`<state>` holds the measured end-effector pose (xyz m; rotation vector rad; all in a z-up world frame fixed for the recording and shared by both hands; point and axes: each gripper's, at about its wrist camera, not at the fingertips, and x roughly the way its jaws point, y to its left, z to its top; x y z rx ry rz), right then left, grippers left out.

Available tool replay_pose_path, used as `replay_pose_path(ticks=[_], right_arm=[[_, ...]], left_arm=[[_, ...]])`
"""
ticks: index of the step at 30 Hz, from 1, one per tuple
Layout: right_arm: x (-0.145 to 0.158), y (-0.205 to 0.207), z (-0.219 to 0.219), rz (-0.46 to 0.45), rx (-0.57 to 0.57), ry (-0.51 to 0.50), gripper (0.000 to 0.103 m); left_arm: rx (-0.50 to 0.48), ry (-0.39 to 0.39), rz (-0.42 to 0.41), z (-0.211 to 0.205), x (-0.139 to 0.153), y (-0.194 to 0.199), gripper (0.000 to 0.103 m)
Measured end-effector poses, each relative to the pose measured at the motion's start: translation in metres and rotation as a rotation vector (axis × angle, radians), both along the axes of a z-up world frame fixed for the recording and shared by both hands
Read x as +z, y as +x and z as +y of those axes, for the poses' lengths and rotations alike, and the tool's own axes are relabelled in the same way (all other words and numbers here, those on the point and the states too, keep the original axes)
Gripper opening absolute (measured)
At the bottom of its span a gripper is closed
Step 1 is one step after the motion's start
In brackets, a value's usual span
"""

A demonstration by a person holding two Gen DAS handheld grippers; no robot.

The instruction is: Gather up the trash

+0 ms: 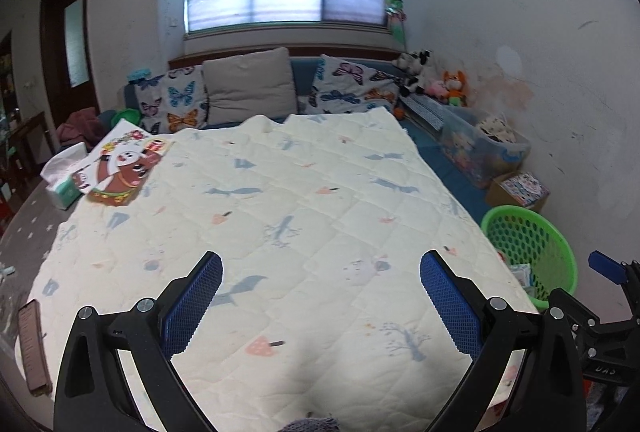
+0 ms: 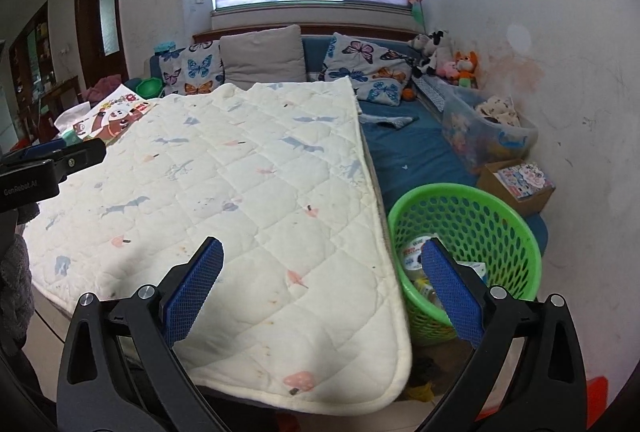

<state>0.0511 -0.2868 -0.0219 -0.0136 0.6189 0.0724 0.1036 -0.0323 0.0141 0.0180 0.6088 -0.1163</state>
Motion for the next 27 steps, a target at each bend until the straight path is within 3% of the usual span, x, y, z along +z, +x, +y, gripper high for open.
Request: replay_pose_path(ticks=[27], right_arm=[[0.011, -0.007, 0.017, -0.045, 0.061, 0.059, 0.099]], left_arm=[[0.090, 0.064, -0.042, 0.027, -0.005, -0.031, 0.096]])
